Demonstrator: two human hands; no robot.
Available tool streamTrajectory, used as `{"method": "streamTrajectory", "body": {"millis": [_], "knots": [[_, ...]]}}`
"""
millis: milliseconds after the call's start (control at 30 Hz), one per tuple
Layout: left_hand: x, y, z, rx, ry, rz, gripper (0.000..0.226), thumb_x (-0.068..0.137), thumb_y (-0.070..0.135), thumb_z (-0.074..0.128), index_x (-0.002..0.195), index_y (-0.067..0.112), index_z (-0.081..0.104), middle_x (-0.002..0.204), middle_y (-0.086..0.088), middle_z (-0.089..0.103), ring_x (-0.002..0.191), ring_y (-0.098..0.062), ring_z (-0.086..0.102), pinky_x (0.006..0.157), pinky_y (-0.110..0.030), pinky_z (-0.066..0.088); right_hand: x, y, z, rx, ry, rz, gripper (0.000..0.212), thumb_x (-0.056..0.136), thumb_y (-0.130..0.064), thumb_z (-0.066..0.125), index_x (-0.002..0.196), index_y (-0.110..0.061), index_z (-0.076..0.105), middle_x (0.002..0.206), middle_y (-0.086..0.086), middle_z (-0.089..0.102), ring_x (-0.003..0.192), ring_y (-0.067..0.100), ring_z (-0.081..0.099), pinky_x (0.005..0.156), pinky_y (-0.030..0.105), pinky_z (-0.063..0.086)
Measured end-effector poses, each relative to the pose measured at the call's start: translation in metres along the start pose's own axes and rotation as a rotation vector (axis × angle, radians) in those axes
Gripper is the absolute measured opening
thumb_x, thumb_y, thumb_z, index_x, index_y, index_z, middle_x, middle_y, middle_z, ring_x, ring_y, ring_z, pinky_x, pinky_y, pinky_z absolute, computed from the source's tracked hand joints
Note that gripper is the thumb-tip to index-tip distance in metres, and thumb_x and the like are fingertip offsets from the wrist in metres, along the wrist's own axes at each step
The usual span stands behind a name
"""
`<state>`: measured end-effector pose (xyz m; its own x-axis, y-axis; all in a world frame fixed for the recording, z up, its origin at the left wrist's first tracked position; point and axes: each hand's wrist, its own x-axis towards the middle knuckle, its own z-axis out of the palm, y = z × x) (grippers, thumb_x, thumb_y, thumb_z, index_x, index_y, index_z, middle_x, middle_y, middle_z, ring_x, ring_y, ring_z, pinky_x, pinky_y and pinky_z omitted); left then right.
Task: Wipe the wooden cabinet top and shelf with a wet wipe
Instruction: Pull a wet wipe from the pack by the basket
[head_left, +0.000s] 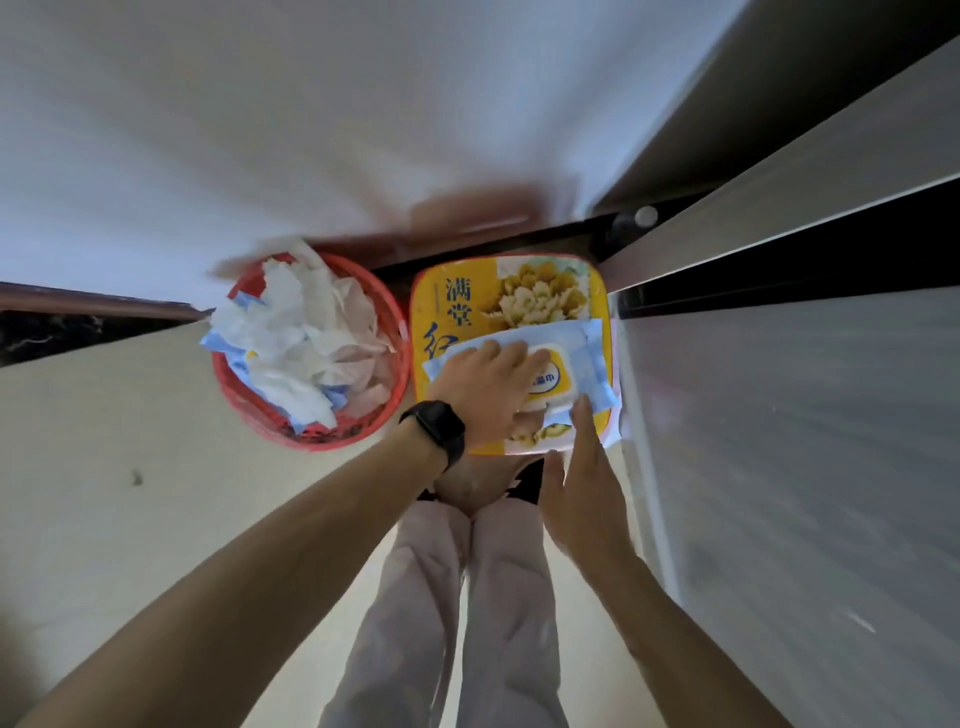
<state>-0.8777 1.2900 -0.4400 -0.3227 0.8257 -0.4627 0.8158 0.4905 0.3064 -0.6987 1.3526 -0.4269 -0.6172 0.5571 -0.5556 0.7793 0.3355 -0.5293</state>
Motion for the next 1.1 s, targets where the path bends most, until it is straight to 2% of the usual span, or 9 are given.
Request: {"method": "streamTrajectory", "body": {"millis": [133, 200, 333, 433, 500, 700, 833, 967, 1100], "knots": [[0.01, -0.029, -0.032, -0.447, 0.223, -0.281, 0.058, 0.097, 0.043, 0.053, 0.15, 0.028, 0.034, 0.135, -0.004, 0.061, 0.111, -0.028, 0.061, 0.073, -0.031, 0.046, 0.007, -0.007, 0.001, -0.079, 0.062, 0.017, 0.056, 0.101, -0.03, 0.047, 0.153, -0.031, 0.026, 0.152, -0.007, 0.043, 0.121, 0.022, 0.057, 0.084, 0.034, 0.049], [0.004, -0.041, -0.038, -0.221, 0.338, -0.289, 0.065, 0.088, 0.02, 0.065, 0.149, 0.019, 0.041, 0.138, -0.013, 0.055, 0.117, -0.036, 0.056, 0.088, -0.042, 0.048, 0.01, -0.014, 0.0, -0.103, 0.086, 0.003, 0.052, 0.099, -0.03, 0.051, 0.148, -0.03, 0.036, 0.151, -0.005, 0.04, 0.13, 0.019, 0.048, 0.09, 0.03, 0.046], [-0.034, -0.043, -0.008, 0.108, 0.306, 0.075, 0.064, 0.071, 0.005, 0.078, 0.132, 0.014, 0.062, 0.125, -0.011, 0.064, 0.107, -0.032, 0.064, 0.084, -0.041, 0.053, 0.023, -0.033, 0.001, 0.03, 0.178, 0.092, 0.045, 0.094, -0.03, 0.06, 0.138, -0.03, 0.05, 0.129, -0.008, 0.039, 0.107, 0.018, 0.057, 0.08, 0.028, 0.047], [-0.059, -0.044, 0.021, -0.069, 0.068, -0.13, 0.074, 0.092, 0.02, 0.056, 0.158, 0.018, 0.023, 0.164, -0.002, 0.026, 0.149, -0.022, 0.029, 0.122, -0.042, 0.013, 0.034, -0.047, 0.006, 0.06, 0.217, 0.084, 0.042, 0.091, -0.032, 0.062, 0.131, -0.037, 0.054, 0.121, -0.014, 0.036, 0.101, 0.013, 0.056, 0.079, 0.029, 0.047], [-0.067, -0.048, 0.033, -0.093, -0.031, -0.254, 0.082, 0.096, 0.024, 0.049, 0.16, 0.024, -0.001, 0.167, 0.007, 0.001, 0.155, -0.017, 0.007, 0.123, -0.046, -0.008, 0.043, -0.054, 0.008, 0.114, 0.209, 0.163, 0.04, 0.089, -0.035, 0.065, 0.127, -0.035, 0.055, 0.122, -0.008, 0.046, 0.094, 0.012, 0.059, 0.076, 0.03, 0.048], [-0.068, -0.049, 0.028, -0.025, 0.108, -0.104, 0.081, 0.081, 0.015, 0.061, 0.156, 0.014, 0.029, 0.161, -0.006, 0.033, 0.145, -0.028, 0.037, 0.114, -0.054, 0.032, 0.057, -0.064, 0.009, 0.186, 0.216, 0.369, 0.018, 0.088, -0.033, 0.063, 0.103, -0.028, 0.054, 0.092, -0.013, 0.061, 0.092, 0.014, 0.059, 0.077, 0.03, 0.041], [-0.061, -0.052, 0.025, -0.104, -0.018, -0.058, 0.08, 0.096, 0.022, 0.045, 0.159, 0.027, -0.004, 0.164, 0.011, -0.013, 0.154, -0.019, 0.01, 0.122, -0.049, 0.013, 0.048, -0.075, 0.011, 0.17, 0.225, 0.33, 0.004, 0.094, -0.031, 0.058, 0.092, -0.03, 0.055, 0.098, -0.01, 0.051, 0.092, 0.014, 0.055, 0.077, 0.027, 0.038], [-0.053, -0.051, 0.014, -0.57, 0.024, -0.171, 0.051, 0.106, 0.029, 0.032, 0.157, 0.028, 0.028, 0.165, 0.013, 0.013, 0.149, -0.013, 0.025, 0.118, -0.027, 0.02, 0.027, -0.093, 0.019, 0.336, -0.03, 0.144, 0.009, 0.095, -0.022, 0.06, 0.103, -0.022, 0.064, 0.105, -0.013, 0.066, 0.099, 0.006, 0.061, 0.081, 0.018, 0.045], [-0.049, -0.053, 0.013, -0.468, 0.027, -0.142, 0.05, 0.105, 0.046, 0.033, 0.154, 0.036, 0.032, 0.165, 0.013, 0.016, 0.145, -0.016, 0.035, 0.114, -0.034, 0.033, 0.012, -0.094, 0.025, 0.398, -0.151, 0.156, 0.03, 0.092, -0.004, 0.053, 0.112, -0.026, 0.058, 0.103, -0.02, 0.07, 0.1, -0.004, 0.063, 0.082, 0.016, 0.048]]}}
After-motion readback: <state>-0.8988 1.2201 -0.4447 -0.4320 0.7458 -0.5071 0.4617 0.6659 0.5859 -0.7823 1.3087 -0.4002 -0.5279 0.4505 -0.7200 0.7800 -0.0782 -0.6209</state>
